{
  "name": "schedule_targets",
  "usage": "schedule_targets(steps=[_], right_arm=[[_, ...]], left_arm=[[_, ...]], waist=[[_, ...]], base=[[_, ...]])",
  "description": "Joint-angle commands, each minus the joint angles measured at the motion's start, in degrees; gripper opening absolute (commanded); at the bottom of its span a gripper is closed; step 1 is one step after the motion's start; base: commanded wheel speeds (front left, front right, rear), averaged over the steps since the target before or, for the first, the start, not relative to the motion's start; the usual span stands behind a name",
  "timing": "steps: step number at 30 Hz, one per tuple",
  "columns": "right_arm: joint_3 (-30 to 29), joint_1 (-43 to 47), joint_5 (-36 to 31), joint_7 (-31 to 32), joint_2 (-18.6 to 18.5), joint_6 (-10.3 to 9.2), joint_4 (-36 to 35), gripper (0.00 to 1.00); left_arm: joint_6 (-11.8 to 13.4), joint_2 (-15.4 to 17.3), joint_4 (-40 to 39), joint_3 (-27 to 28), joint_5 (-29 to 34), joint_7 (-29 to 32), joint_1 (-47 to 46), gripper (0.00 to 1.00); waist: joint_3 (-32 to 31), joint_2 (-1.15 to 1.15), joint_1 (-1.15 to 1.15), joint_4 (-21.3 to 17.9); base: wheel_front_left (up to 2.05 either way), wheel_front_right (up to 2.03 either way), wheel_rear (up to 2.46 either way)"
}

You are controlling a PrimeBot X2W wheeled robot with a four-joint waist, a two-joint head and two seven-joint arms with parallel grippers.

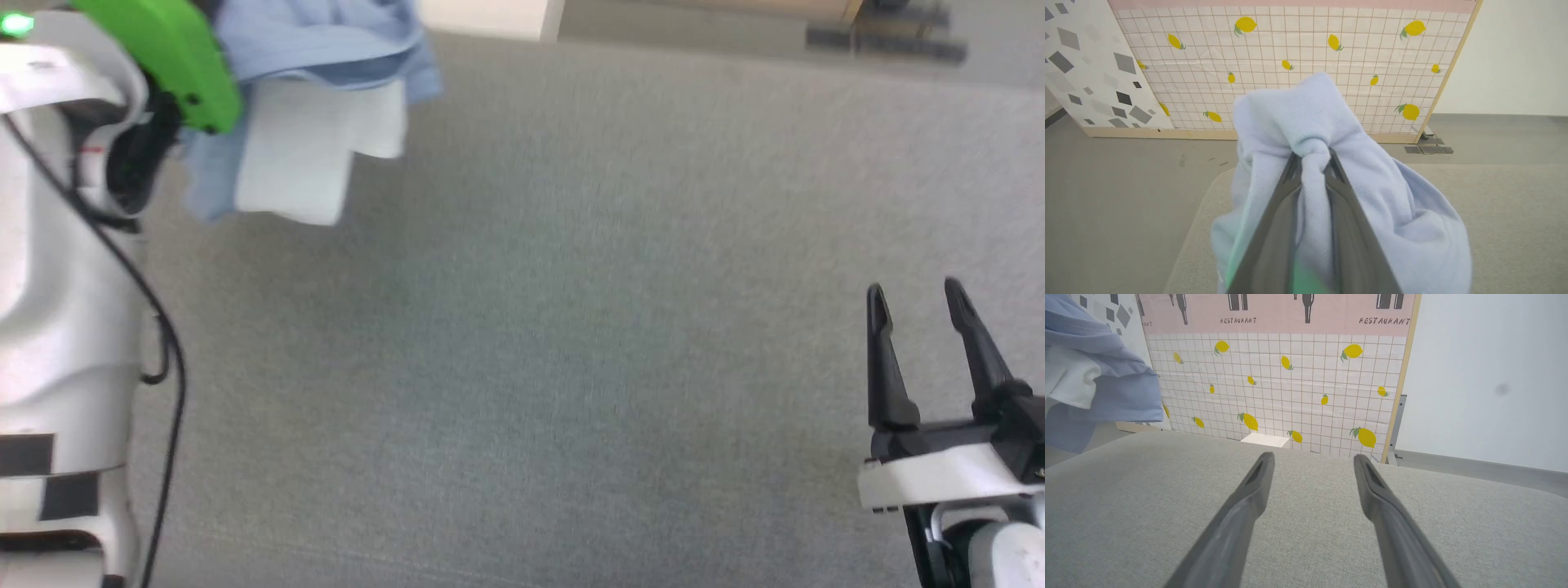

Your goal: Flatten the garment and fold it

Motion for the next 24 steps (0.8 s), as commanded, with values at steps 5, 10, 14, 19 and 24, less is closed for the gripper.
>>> schedule_targets(steps=[5,10,14,19,24], right_arm=[[-1.4,2.3,2.5,-1.0,0.1,-0.10,1.6,1.00],[-2.6,3.0,3.2,-1.2,0.1,-0.10,1.7,1.00],[-3.5,3.0,3.2,-1.1,0.1,-0.10,1.2,1.00],[-4.6,2.3,3.0,-0.9,0.1,-0.10,0.3,1.00],[-5.1,1.1,3.3,-1.0,0.1,-0.10,-0.1,1.00]], left_arm=[[-0.5,-4.6,-4.2,-3.6,-3.0,2.2,-1.6,0.00],[-0.1,-9.3,-8.3,-6.6,-4.6,3.3,0.4,0.00],[0.1,-13.6,-11.3,-10.6,-4.9,1.5,4.8,0.00],[0.5,-16.4,-10.9,-15.9,-3.5,-4.3,10.2,0.00],[2.6,-17.6,-5.2,-22.2,-0.3,-14.3,15.9,0.00]], waist=[[-10.1,0.00,0.00,-1.9],[-11.2,0.00,0.00,-3.7],[-10.3,0.00,0.00,-6.0],[-7.6,0.00,0.00,-7.9],[-4.8,0.00,0.00,-9.9]], base=[[0.00,0.00,0.00],[0.00,0.00,0.00],[0.00,0.00,0.00],[0.00,0.00,0.00],[0.00,0.00,0.00]])
